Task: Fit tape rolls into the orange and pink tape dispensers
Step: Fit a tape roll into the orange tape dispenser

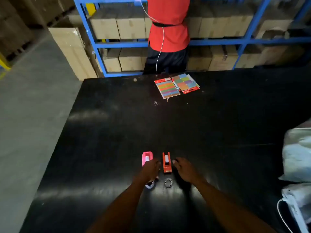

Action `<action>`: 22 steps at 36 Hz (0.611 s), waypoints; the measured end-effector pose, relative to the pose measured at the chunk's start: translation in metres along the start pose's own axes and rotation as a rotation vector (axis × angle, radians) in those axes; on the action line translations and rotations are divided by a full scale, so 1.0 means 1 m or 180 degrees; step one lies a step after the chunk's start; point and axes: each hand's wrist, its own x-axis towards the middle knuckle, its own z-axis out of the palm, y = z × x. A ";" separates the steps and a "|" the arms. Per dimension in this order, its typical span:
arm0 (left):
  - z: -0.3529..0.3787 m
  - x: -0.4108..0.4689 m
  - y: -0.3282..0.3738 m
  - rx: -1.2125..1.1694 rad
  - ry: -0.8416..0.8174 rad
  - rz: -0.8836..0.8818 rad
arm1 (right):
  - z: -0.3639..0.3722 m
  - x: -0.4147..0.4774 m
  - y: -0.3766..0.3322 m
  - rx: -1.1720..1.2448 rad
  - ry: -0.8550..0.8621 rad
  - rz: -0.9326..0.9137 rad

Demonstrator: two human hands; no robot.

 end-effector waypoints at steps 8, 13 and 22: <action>0.015 0.028 0.012 -0.0266 -0.0172 0.0054 | 0.019 0.021 -0.019 0.0057 0.0137 -0.0144; 0.021 0.032 0.015 -0.0445 0.0002 0.0230 | 0.026 0.023 -0.023 0.0324 0.0410 -0.0097; 0.030 0.038 0.008 -0.1043 -0.0162 0.0349 | 0.013 0.011 -0.020 0.1245 0.0364 0.0044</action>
